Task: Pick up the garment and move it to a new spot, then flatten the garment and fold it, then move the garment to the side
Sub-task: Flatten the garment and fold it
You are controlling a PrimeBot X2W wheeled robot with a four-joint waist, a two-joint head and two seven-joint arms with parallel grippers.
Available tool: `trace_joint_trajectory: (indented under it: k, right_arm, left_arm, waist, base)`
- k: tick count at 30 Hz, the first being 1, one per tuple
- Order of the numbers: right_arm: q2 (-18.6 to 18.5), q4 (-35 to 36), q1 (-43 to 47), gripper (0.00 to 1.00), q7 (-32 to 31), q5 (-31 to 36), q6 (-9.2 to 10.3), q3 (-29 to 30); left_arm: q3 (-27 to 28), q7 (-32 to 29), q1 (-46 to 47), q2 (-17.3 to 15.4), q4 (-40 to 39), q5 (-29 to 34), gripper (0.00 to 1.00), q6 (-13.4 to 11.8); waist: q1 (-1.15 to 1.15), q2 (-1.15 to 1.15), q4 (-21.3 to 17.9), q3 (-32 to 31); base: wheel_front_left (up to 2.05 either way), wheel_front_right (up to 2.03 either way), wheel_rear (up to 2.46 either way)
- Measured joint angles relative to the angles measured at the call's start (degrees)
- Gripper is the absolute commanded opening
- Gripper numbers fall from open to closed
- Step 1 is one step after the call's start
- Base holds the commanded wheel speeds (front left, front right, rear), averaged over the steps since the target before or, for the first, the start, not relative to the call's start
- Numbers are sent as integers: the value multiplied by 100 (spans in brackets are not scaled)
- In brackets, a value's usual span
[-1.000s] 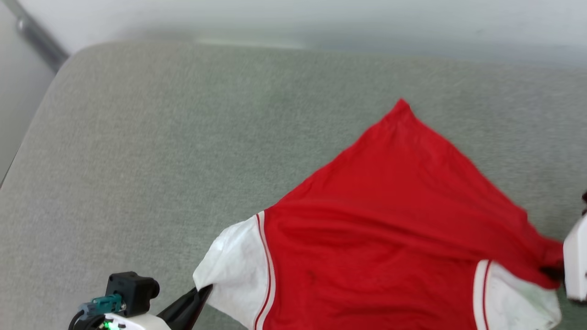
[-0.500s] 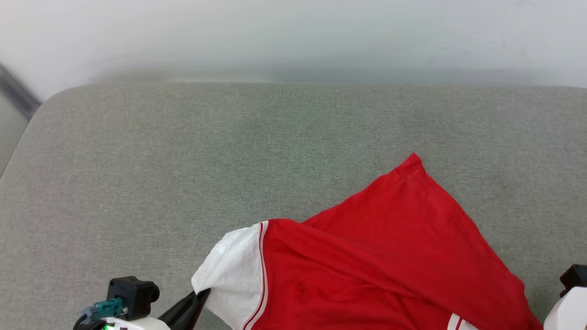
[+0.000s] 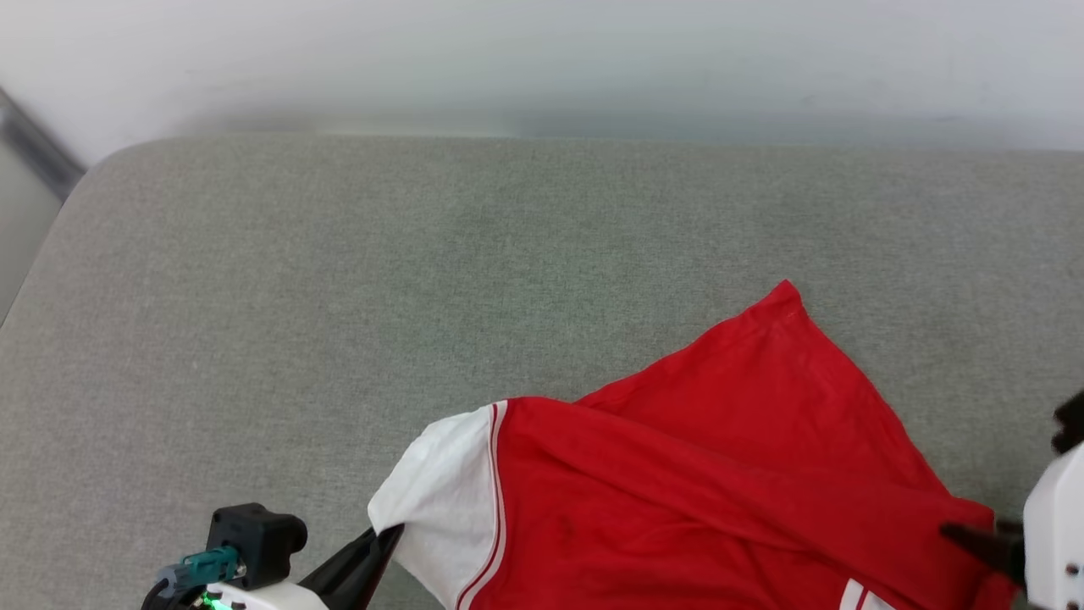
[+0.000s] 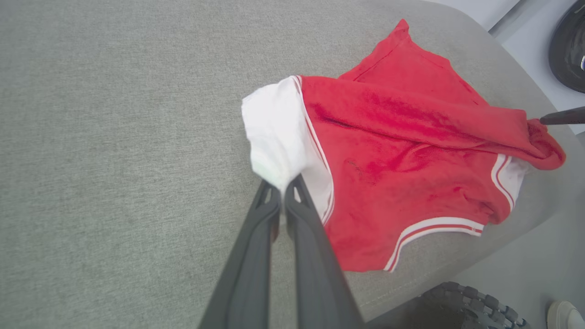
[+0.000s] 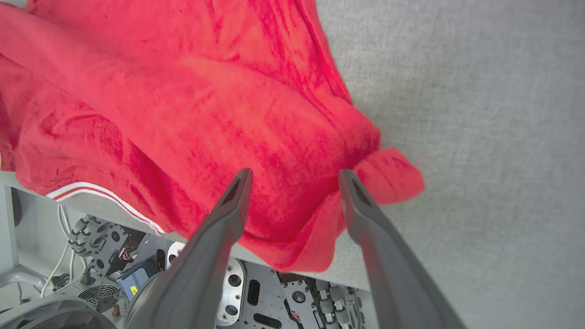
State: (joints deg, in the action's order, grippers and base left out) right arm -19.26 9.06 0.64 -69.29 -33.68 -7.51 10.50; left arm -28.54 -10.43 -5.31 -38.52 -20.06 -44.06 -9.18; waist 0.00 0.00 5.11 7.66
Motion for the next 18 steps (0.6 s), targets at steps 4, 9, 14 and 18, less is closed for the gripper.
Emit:
trace_joint_trajectory:
  k: [4, 9, 14, 18]
  right_arm:
    - [-169, 314, -573, 100, -209, -118, 1, -129]
    - [-91, 425, -1418, 100, -548, -141, 1, -366]
    - [-68, 40, -2187, 100, -705, 314, 1, -594]
    - [-90, -428, -2702, 100, -748, 662, 1, -760]
  left_arm:
    - [-4, -24, 112, -32, -131, 58, 0, -8]
    - [-68, -52, 285, -23, -297, 177, 0, 21]
    - [-213, -101, 538, 85, -353, 274, 0, 124]
    - [-283, -116, 733, 153, -366, 357, 0, 210]
  waist:
    - [0, 0, 103, 154]
    - [1, 0, 283, 425]
    - [1, 0, 563, 723]
    - [1, 0, 808, 988]
  base:
    - [0, 0, 0]
    - [0, 0, 0]
    - [0, 0, 0]
    - [0, 0, 0]
